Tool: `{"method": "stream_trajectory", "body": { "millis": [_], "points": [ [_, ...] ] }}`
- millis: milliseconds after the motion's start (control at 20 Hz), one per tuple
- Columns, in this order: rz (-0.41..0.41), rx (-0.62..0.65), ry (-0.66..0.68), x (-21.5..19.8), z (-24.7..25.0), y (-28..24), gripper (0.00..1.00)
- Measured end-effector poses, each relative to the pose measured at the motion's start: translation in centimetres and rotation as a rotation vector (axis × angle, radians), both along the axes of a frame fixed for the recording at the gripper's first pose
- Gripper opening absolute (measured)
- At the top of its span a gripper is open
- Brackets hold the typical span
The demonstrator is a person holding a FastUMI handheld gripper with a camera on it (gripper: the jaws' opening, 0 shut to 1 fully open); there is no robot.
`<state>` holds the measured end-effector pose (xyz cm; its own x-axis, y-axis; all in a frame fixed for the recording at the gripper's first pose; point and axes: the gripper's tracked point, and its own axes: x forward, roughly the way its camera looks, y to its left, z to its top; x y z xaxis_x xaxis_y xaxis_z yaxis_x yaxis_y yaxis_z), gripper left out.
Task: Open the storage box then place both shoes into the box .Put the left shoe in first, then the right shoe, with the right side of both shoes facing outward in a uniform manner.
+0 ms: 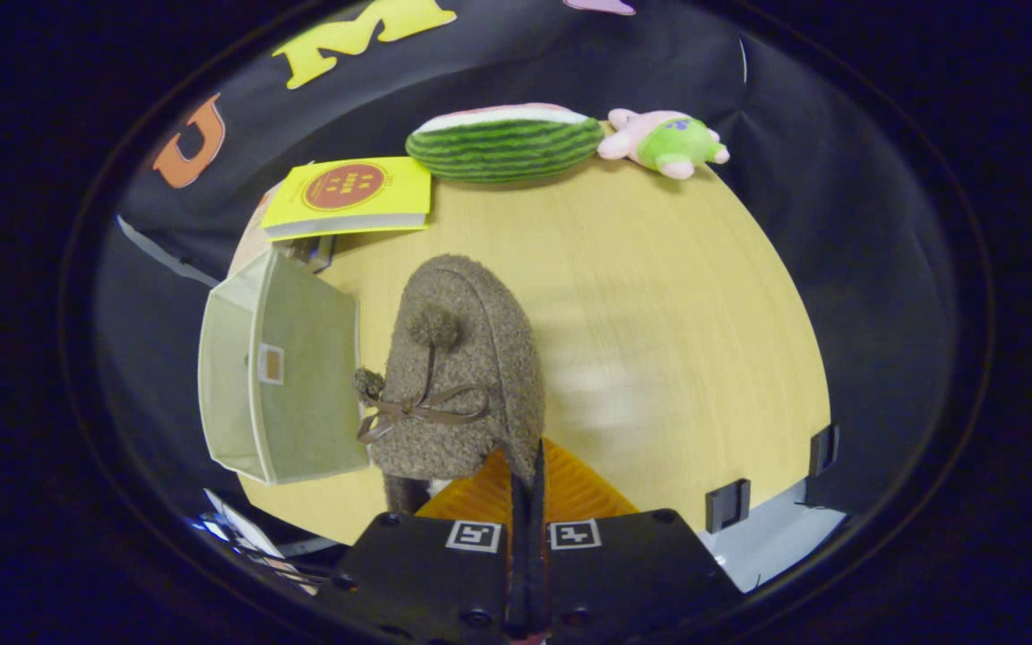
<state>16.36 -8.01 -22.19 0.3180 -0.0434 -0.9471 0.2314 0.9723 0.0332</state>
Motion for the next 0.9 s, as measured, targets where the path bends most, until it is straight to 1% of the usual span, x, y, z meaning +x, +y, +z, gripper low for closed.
{"method": "stream_trajectory", "body": {
  "millis": [200,350,550,700,900],
  "points": [
    [0.028,-0.039,-0.026,0.6,4.3,3.3,0.06],
    [0.064,-0.021,-0.038,1.0,6.5,7.0,0.06],
    [0.082,0.005,-0.065,2.5,8.1,11.2,0.07],
    [0.113,-0.015,-0.052,4.0,7.2,14.3,0.07],
    [0.129,0.032,-0.070,6.1,5.2,19.8,0.06]
  ]
}}
